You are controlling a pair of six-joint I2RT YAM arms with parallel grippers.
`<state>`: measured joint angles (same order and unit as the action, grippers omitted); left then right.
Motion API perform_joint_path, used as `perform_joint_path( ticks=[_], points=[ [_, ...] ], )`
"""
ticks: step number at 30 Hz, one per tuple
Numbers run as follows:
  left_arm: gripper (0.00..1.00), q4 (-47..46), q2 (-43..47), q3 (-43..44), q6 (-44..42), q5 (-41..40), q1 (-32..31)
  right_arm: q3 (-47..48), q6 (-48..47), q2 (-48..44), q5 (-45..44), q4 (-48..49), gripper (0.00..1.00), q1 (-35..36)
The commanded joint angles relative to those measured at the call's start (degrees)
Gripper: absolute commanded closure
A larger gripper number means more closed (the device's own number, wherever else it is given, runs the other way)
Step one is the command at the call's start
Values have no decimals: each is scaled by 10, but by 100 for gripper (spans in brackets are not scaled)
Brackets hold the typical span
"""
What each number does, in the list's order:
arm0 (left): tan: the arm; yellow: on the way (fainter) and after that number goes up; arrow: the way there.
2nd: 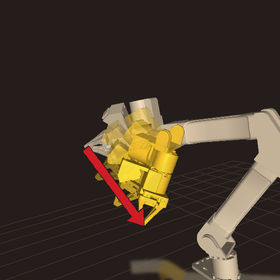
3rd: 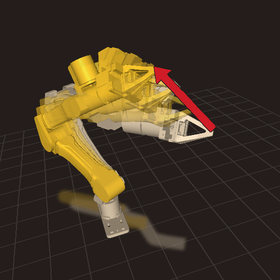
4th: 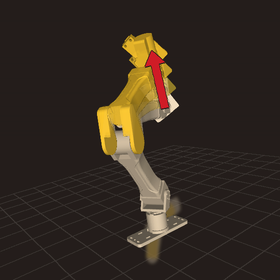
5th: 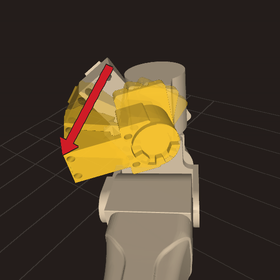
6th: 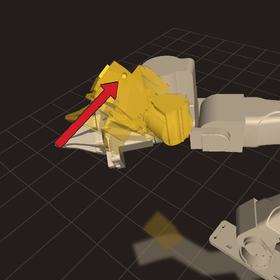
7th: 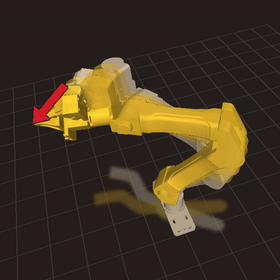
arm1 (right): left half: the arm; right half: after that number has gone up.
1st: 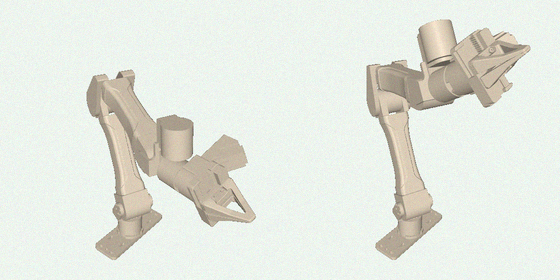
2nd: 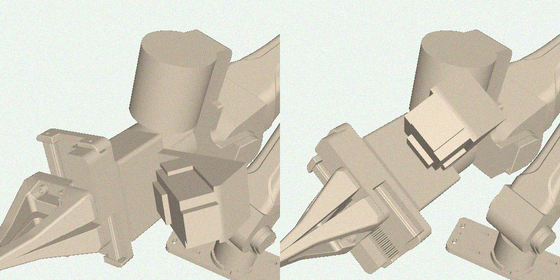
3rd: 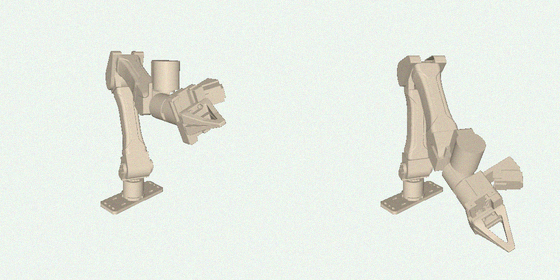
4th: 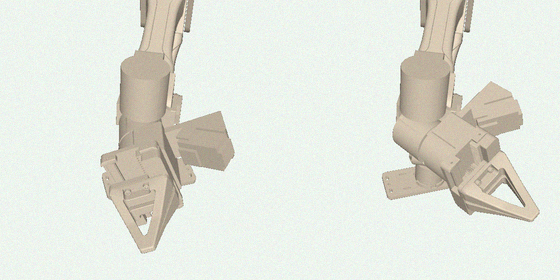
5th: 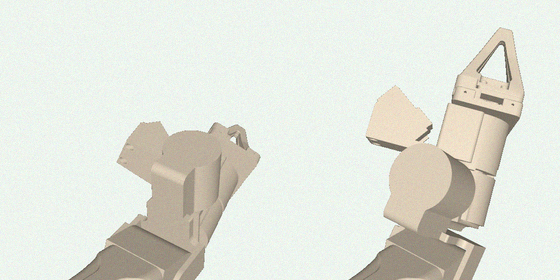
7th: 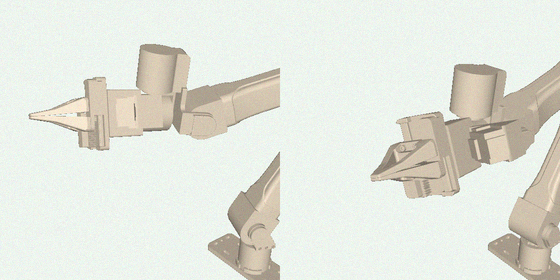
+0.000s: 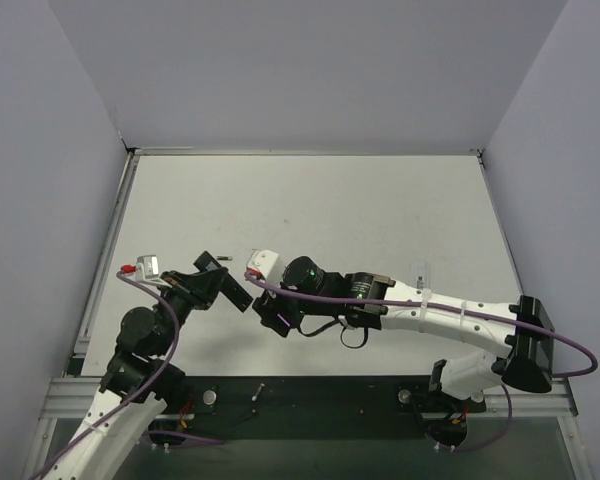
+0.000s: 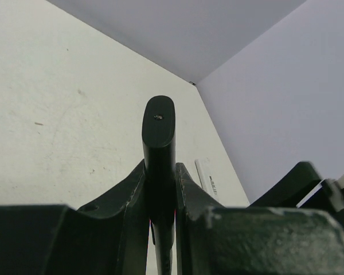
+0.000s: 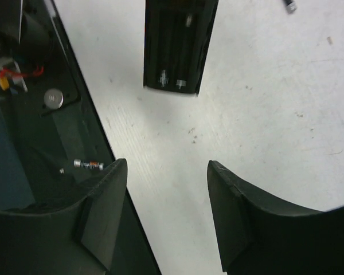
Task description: Load the batteries into the remote control
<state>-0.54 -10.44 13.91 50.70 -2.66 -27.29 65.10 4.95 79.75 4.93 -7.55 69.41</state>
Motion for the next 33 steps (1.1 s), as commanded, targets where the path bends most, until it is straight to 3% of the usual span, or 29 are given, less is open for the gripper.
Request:
perform_joint_path(
  ticks=[1,9,18,33],
  points=[
    [100,119,33,91,-122,-52,0,-36,-97,19,105,-44,47,6],
    [100,266,99,219,-204,-122,0,28,-287,163,248,-96,44,29],
    [100,381,134,318,-227,-183,0,160,-450,311,264,-168,45,97],
    [100,412,146,329,-216,-192,-1,254,-490,420,292,-237,69,116]
  ],
)
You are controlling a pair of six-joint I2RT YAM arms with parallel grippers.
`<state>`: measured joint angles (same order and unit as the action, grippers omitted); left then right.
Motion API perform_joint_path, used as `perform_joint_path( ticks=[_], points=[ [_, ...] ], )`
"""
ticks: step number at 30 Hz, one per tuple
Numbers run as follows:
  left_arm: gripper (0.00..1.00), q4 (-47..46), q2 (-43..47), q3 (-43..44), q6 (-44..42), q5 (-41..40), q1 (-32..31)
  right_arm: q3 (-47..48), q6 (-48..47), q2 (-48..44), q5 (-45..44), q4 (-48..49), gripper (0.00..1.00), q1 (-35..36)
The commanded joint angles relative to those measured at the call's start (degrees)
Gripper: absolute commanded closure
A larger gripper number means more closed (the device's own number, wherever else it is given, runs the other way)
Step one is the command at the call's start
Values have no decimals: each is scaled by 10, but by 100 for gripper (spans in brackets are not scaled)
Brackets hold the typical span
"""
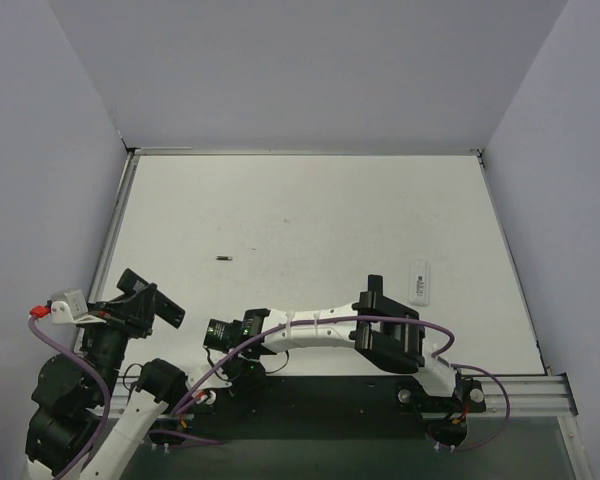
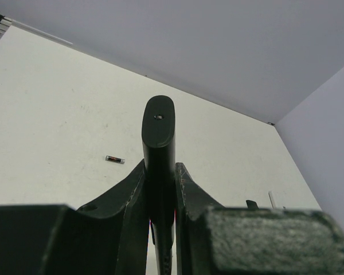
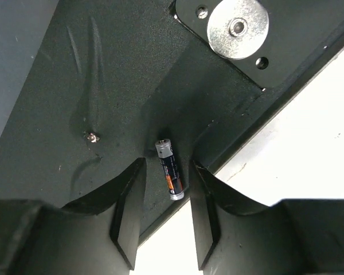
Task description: Load the batteries into the remote control
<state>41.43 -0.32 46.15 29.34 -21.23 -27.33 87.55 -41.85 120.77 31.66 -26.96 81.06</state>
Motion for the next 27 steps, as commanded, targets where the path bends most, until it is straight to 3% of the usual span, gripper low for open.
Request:
perform_joint_path(
  ticks=[1,6,15,18,27],
  points=[
    [100,-9,44,5,-3,-3,-1,34,-22,11,24,-45,71,-1],
    [100,-21,44,-10,4,9,-1,43,-21,24,17,-54,86,0],
    [100,-42,42,-31,13,30,-1,41,-19,28,-36,-59,90,8],
    [100,-46,41,-38,13,35,-1,32,-13,24,-45,-57,100,7],
    [100,-142,49,-147,62,126,-1,-75,79,-113,-49,32,100,-40]
  ],
)
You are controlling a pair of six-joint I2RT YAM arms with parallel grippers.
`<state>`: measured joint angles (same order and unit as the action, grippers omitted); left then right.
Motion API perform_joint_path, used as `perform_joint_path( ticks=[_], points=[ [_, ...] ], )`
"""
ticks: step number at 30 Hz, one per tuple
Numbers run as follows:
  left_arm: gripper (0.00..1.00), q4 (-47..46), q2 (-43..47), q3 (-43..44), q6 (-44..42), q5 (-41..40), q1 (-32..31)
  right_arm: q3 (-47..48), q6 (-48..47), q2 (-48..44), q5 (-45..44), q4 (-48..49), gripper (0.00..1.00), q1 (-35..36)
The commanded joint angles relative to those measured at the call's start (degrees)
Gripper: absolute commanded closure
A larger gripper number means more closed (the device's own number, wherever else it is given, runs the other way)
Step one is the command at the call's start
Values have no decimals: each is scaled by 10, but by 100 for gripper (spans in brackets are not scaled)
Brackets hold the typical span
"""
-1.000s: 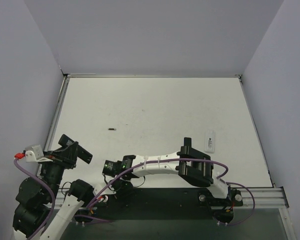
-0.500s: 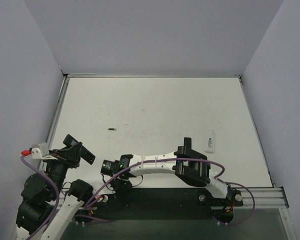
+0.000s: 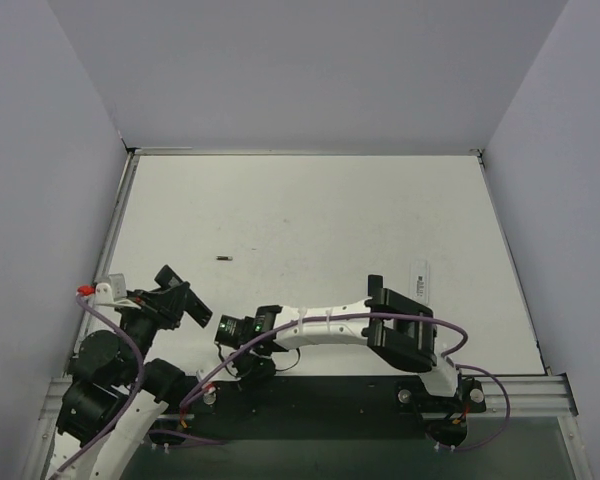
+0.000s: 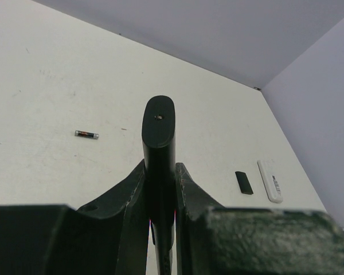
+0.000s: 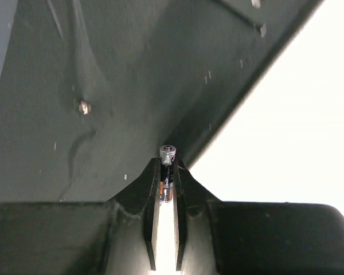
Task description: Load the batteries into the remote control
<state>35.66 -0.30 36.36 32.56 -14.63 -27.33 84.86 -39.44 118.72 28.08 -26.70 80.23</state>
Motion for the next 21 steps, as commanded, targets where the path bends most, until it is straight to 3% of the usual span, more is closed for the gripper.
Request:
perform_joint_path(
  ticks=[1,9,13,16,21],
  points=[
    [100,-116,49,-62,42,68,-1,-62,67,-127,-21,43,100,-45],
    [100,-334,22,-207,122,146,0,-202,196,-319,-101,168,100,-108],
    [100,-513,-14,-282,181,190,0,-232,282,-411,-180,218,100,-121],
    [100,-628,-60,-332,232,197,0,-247,320,-451,-232,258,100,-124],
    [100,-733,-144,-358,275,191,-1,-269,390,-474,-273,357,100,-121]
  ],
)
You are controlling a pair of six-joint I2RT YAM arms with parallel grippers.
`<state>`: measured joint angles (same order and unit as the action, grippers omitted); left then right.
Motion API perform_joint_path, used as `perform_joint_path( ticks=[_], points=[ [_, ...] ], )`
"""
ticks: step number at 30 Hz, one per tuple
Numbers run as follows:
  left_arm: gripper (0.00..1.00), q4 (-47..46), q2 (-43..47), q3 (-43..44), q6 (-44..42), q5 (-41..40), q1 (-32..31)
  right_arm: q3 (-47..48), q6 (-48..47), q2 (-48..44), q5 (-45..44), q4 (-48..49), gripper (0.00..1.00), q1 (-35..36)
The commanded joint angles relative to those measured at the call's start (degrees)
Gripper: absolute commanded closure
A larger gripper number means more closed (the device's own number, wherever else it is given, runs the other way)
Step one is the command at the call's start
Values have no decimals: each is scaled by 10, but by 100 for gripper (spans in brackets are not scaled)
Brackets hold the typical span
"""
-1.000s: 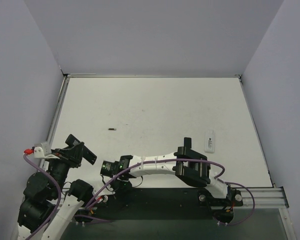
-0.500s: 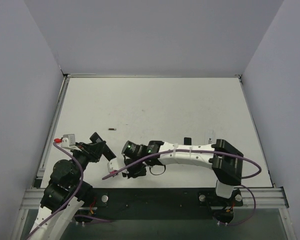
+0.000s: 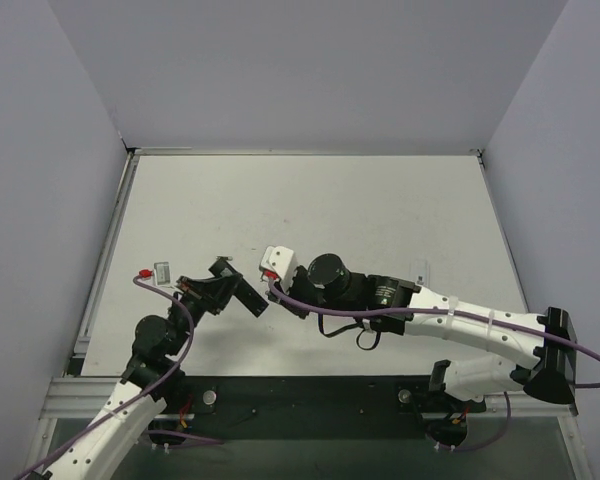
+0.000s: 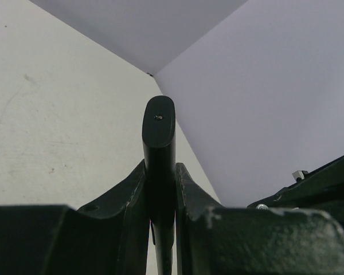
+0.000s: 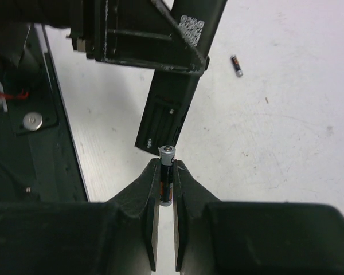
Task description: Load the batteries into the remote control
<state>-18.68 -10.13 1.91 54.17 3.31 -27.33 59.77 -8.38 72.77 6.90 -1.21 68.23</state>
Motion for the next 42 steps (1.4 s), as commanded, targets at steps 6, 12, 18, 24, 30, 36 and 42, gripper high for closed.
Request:
perform_joint_path(
  ticks=[6,12,18,24,30,36,42],
  points=[
    [100,-266,-135,-19,106,-10,-1,-15,84,27,-101,180,100,-4],
    [100,-245,-168,-10,146,-28,-2,6,81,68,-102,202,100,-6],
    [100,-209,-155,-16,161,-52,-2,11,100,83,-93,203,100,-8],
    [100,-200,-148,-19,183,-61,-2,15,115,89,-81,216,100,-9],
    [100,-185,-140,-18,197,-67,-2,18,122,95,-74,213,100,-9],
    [100,-183,-140,-19,216,-73,-2,26,123,97,-74,199,100,-9],
    [100,-174,-143,-19,219,-74,-2,36,127,102,-48,178,100,-10]
  ],
)
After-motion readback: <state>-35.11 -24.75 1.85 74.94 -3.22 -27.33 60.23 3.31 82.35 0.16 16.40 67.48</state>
